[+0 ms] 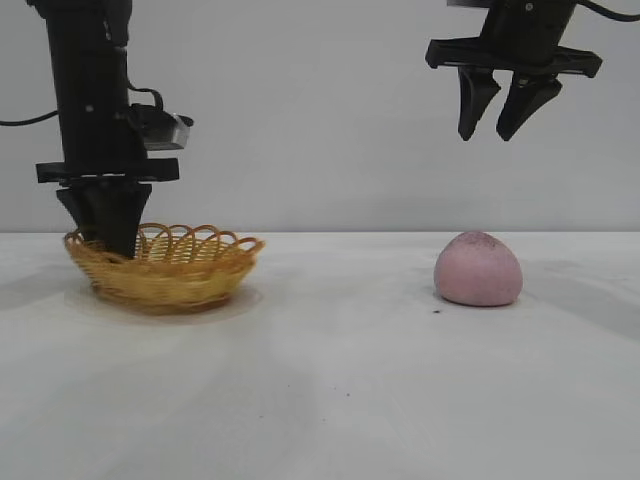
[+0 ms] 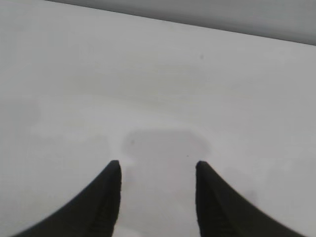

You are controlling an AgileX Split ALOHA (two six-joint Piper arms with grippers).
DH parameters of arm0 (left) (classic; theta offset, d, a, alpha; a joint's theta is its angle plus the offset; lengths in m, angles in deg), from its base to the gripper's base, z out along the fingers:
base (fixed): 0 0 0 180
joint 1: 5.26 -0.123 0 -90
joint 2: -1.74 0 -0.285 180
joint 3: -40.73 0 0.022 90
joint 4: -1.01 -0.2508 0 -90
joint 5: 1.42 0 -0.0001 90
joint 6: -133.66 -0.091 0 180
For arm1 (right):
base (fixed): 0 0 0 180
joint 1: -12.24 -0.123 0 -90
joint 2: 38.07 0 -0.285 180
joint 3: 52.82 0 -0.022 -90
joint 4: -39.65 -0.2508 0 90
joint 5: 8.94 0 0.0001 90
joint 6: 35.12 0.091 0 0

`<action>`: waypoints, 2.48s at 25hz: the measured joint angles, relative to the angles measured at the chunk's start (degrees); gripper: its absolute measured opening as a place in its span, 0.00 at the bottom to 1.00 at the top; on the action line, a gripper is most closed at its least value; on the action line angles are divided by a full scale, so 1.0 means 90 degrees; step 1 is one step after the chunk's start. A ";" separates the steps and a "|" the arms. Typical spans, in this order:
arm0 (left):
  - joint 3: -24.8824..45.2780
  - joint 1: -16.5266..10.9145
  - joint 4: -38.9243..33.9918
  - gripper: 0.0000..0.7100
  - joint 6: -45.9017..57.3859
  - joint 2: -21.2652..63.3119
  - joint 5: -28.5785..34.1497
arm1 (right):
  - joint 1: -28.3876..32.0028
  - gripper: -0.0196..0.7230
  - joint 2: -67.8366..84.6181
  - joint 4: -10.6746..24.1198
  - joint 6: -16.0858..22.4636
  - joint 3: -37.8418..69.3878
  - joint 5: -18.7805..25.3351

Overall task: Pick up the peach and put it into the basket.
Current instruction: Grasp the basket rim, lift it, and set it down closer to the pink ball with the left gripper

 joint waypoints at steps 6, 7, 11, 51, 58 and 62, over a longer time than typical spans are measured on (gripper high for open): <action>-0.0026 -0.0141 0.0317 0.06 0.0343 0.0000 0.0307 | 0.0000 0.43 0.0000 0.0000 -0.0017 0.0000 0.0041; -0.0026 -0.0186 0.0418 0.08 0.0396 0.0011 0.0385 | 0.0000 0.43 0.0000 0.0000 -0.0017 0.0000 0.0055; 0.0651 -0.0252 0.0862 0.00 0.0631 0.0402 0.0069 | 0.0000 0.43 0.0000 0.0000 -0.0042 0.0000 0.0097; 0.4769 0.0512 0.3335 0.39 -0.0011 0.2344 -0.3070 | 0.0000 0.43 0.0000 -0.0100 -0.0155 0.0000 0.0330; 0.4768 0.0501 0.3048 0.39 0.0043 0.2951 -0.3192 | 0.0000 0.43 0.0000 -0.0112 -0.0155 0.0000 0.0330; 0.4745 0.0263 0.2568 0.39 0.0043 0.3249 -0.3324 | 0.0000 0.43 0.0000 -0.0112 -0.0155 0.0000 0.0310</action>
